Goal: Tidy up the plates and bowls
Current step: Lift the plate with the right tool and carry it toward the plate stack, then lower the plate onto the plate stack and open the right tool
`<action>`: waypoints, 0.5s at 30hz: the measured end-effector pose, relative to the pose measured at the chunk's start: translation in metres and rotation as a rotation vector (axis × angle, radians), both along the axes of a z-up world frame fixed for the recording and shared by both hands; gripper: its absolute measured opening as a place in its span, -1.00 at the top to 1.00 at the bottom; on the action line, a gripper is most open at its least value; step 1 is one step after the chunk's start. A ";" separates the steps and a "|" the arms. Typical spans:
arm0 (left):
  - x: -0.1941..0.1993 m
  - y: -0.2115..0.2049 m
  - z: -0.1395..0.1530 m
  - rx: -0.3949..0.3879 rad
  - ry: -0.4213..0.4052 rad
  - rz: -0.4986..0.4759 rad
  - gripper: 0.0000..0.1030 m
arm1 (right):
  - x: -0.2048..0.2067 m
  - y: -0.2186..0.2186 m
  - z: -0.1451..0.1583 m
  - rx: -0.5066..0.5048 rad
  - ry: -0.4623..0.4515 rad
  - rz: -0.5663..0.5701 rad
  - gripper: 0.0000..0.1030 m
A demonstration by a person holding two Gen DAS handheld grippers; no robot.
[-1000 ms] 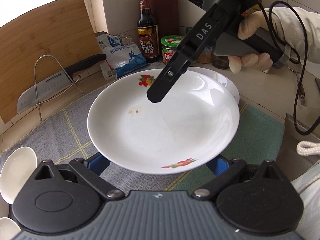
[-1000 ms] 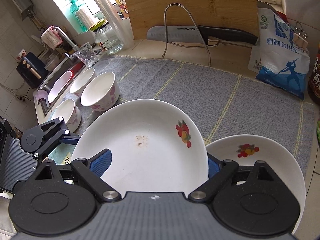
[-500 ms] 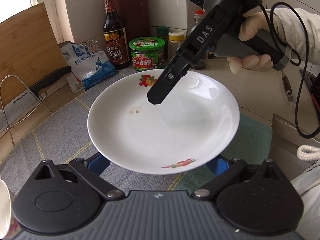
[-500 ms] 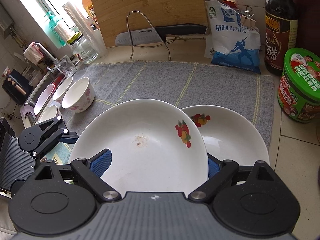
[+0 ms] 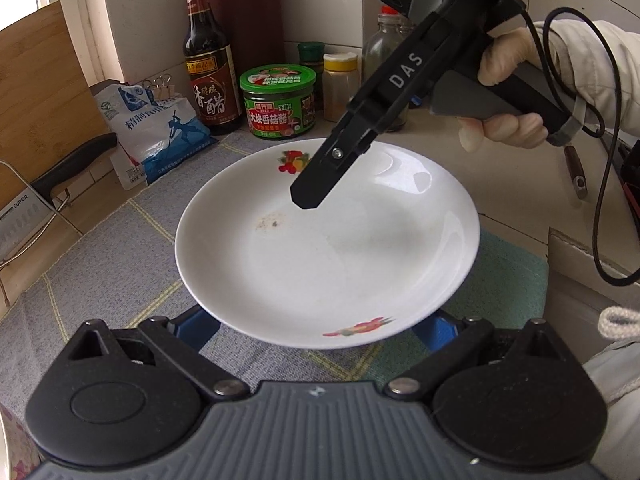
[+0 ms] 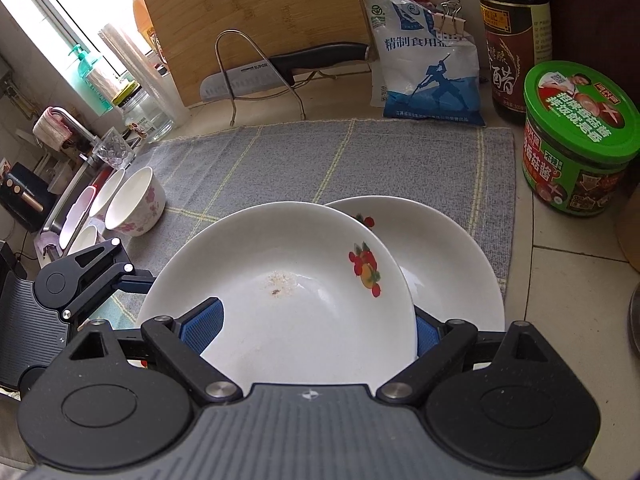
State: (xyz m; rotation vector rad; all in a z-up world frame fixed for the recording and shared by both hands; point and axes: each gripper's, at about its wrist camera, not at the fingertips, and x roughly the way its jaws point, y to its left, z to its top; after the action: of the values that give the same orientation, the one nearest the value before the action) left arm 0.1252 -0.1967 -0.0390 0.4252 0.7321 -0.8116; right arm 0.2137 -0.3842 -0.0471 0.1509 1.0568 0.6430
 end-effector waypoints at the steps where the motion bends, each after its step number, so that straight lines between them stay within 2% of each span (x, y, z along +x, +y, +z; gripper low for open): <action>1: 0.001 0.000 0.000 0.001 0.000 -0.002 -0.95 | 0.001 -0.001 -0.001 -0.002 0.001 -0.001 -0.87; 15: 0.009 -0.007 -0.006 0.031 -0.020 -0.040 -0.95 | 0.003 -0.007 -0.010 -0.008 0.016 -0.031 -0.88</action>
State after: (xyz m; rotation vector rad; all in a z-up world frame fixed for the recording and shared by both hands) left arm 0.1339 -0.2040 -0.0451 0.4759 0.7205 -0.8336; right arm 0.2164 -0.3915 -0.0575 0.1651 1.0705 0.6099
